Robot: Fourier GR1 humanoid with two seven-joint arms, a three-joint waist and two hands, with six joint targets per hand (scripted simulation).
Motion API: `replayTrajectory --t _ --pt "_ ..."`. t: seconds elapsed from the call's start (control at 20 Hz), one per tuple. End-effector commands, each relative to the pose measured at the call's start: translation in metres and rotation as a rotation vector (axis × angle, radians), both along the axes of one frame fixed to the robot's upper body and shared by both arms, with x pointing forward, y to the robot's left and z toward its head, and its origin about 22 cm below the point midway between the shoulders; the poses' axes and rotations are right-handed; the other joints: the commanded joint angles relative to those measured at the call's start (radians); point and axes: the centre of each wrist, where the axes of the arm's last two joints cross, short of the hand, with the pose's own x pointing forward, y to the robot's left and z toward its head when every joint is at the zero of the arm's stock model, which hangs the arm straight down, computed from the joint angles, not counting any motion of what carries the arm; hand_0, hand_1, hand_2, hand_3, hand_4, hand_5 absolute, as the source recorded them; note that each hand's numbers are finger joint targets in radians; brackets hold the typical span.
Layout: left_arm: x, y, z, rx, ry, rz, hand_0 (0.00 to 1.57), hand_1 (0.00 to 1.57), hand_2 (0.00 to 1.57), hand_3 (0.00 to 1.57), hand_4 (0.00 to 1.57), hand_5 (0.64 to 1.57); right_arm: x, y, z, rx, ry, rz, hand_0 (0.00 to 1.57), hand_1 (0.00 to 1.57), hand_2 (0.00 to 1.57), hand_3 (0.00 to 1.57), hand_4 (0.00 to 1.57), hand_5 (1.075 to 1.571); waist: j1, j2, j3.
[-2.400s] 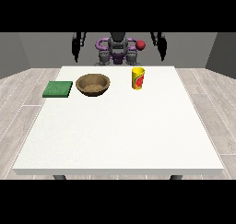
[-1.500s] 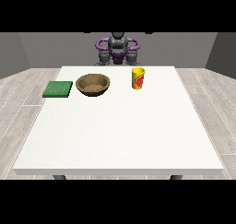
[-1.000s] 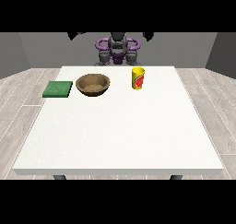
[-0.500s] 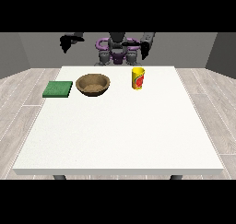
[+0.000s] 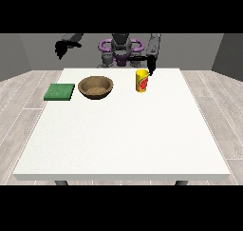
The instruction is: Pick the cup and pour the ball into the bowl, then pick the bowl and place it on the pad
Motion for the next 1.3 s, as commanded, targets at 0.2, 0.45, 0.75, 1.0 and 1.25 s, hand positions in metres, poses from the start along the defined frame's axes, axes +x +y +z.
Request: replayTrajectory --t 0.2,0.45,0.75,1.0,1.25 --pt "0.017 0.014 -0.039 0.016 0.04 0.033 0.0 0.0 0.0 0.0 0.0 1.49 -0.001 -0.006 -0.013 -0.009 0.049 0.007 0.0 0.0 0.0 0.0 0.25 1.571 -0.011 -0.029 -0.0003" --pt "0.014 0.011 -0.061 0.087 -0.017 0.12 0.76 0.76 0.0 0.0 0.0 1.453 0.015 -0.017 0.014 -0.007 -0.083 0.029 0.0 0.0 0.0 0.0 0.27 1.567 -0.07 0.104 -0.001" --pt "0.02 -0.006 -0.066 0.22 0.02 0.16 1.31 1.31 1.57 1.57 1.19 1.554 0.0 -0.057 -0.005 0.001 -0.045 0.04 0.0 0.0 0.0 0.0 0.24 1.57 -0.079 0.07 -0.0001" --pt "0.038 -0.002 -0.051 0.363 0.058 0.191 1.3 1.3 1.57 1.57 1.23 1.548 0.002 -0.065 0.005 0.016 0.023 0.037 0.0 0.0 0.0 0.0 0.36 1.57 -0.081 -0.01 0.0003" --pt "0.062 -0.024 -0.026 0.628 0.084 0.217 1.32 1.32 1.57 1.57 1.23 1.552 0.014 -0.072 0.008 0.011 0.13 0.002 0.0 0.0 0.0 0.0 0.49 1.571 -0.053 -0.137 0.0026"
